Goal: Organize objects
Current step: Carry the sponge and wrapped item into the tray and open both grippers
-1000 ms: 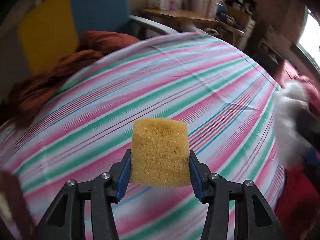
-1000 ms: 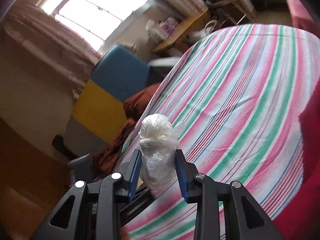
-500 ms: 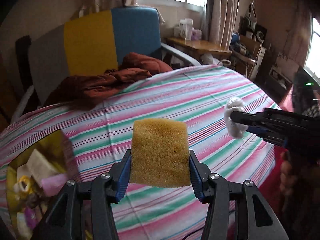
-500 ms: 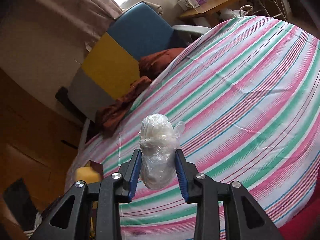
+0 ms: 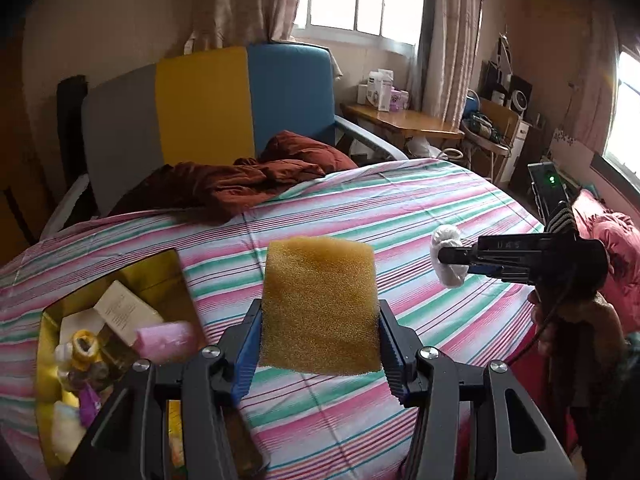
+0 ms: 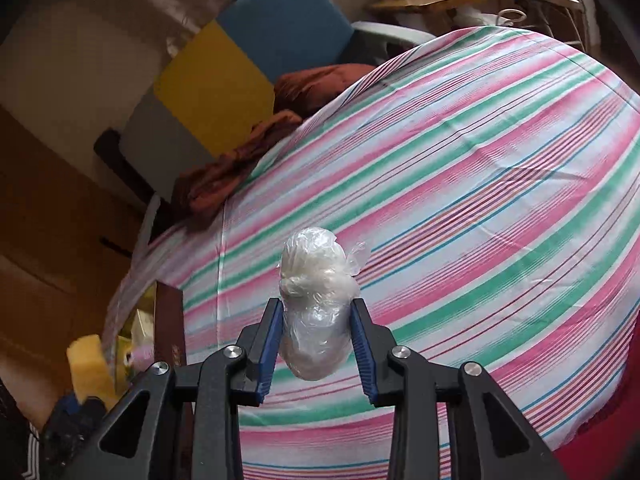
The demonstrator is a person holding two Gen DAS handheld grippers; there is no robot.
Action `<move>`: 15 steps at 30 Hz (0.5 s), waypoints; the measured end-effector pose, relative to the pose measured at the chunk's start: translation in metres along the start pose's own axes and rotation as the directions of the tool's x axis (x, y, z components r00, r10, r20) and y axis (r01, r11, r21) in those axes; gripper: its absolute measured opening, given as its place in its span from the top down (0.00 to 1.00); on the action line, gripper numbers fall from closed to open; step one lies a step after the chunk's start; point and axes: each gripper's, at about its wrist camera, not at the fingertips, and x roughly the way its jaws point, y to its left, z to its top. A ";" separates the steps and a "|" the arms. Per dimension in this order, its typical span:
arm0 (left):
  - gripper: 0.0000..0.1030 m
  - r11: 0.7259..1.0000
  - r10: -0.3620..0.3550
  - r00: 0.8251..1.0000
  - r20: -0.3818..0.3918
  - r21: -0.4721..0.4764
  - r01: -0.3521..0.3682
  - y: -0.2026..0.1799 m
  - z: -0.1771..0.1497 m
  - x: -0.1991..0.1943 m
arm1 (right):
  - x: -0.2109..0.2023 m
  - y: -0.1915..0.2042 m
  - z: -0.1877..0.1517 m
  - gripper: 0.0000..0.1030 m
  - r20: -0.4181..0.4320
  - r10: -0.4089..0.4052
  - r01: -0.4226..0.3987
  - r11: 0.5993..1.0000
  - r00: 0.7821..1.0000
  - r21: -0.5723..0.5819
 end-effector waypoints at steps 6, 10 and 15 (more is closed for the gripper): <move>0.48 0.999 0.021 1.000 0.004 -0.039 -0.020 0.028 -0.014 -0.015 | 0.010 0.031 -0.013 0.67 -0.051 -0.056 0.050 0.992 0.997 -0.114; 0.48 0.997 0.043 0.999 0.003 -0.072 -0.043 0.052 -0.024 -0.022 | 0.014 0.061 -0.027 0.67 -0.063 -0.075 0.062 0.979 0.995 -0.195; 0.48 0.985 0.097 0.995 0.011 -0.147 -0.094 0.099 -0.039 -0.038 | 0.022 0.116 -0.058 0.67 -0.091 0.003 -0.030 0.952 0.996 -0.304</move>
